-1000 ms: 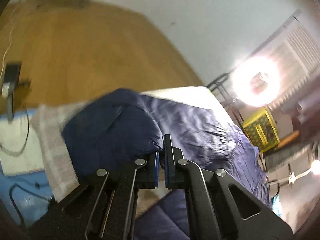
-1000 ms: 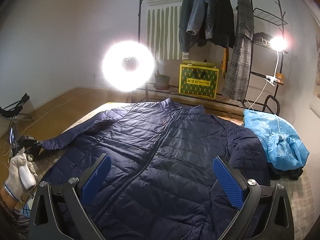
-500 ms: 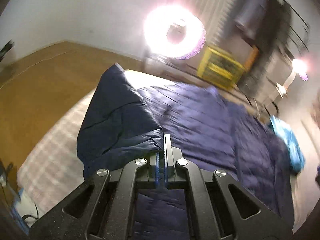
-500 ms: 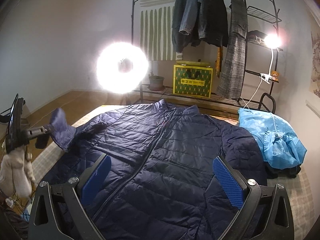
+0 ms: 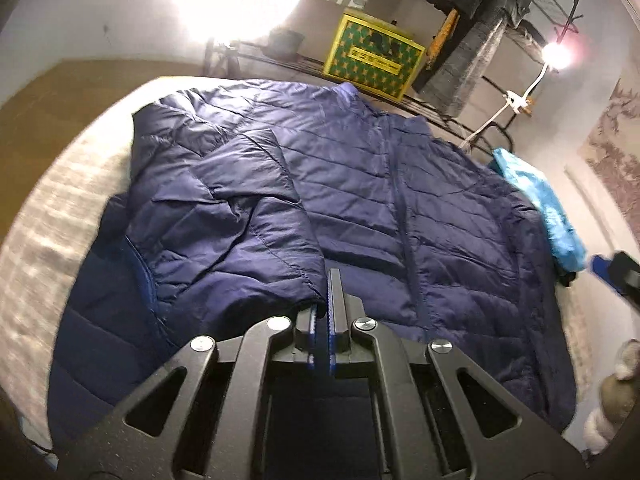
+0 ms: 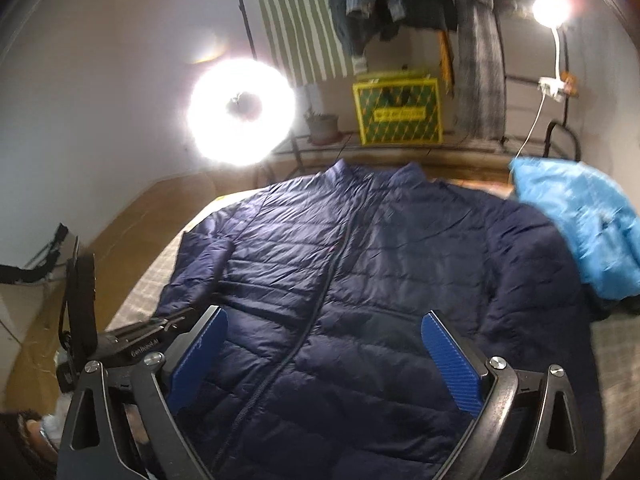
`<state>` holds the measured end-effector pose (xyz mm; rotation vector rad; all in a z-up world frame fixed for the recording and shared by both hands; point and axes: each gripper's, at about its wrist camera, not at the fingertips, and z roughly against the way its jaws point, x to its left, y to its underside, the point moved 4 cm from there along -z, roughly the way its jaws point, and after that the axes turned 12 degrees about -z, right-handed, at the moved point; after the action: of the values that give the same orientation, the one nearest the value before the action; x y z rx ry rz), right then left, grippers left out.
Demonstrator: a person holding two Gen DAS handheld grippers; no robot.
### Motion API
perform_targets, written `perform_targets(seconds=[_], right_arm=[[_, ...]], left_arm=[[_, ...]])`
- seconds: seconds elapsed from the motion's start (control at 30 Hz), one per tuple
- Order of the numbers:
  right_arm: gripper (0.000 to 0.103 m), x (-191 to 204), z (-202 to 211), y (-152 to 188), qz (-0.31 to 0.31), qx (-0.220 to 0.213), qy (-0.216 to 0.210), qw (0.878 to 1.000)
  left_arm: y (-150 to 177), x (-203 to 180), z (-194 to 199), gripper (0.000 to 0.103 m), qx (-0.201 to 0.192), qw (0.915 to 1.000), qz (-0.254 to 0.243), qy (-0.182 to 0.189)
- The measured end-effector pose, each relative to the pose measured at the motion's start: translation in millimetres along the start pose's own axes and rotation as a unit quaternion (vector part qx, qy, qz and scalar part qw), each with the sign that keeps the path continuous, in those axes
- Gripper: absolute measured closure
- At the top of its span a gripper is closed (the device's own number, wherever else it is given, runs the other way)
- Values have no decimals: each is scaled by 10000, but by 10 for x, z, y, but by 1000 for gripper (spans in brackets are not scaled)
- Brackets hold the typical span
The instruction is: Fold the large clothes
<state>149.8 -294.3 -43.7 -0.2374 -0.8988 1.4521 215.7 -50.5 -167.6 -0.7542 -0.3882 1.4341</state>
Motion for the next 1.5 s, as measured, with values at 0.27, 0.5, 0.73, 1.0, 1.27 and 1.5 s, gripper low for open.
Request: perform_targets(seconds=[0.27, 0.5, 0.73, 1.0, 1.27, 1.5], right_arm=[[8, 13, -399, -49, -764, 433, -291, 9957], [16, 276, -549, 14, -448, 551, -228, 9972], [16, 748, -562, 166, 41, 584, -487, 9971], [22, 1689, -1010, 754, 1313, 940, -637, 9848], [15, 2325, -1471, 1221, 2606, 1144, -73, 9586], [49, 2367, -1792, 1557, 3918, 1269, 851, 9073]], left_arm=[[235, -200, 349, 50, 450, 9968, -66, 659], [515, -144, 961, 50, 413, 9903, 202, 1309], [229, 380, 1675, 50, -646, 9953, 386, 602], [191, 1477, 2120, 50, -1095, 9777, 1769, -297], [308, 1915, 2233, 50, -1211, 9637, 2338, -454], [333, 1956, 2202, 50, -1173, 9628, 2384, -494]])
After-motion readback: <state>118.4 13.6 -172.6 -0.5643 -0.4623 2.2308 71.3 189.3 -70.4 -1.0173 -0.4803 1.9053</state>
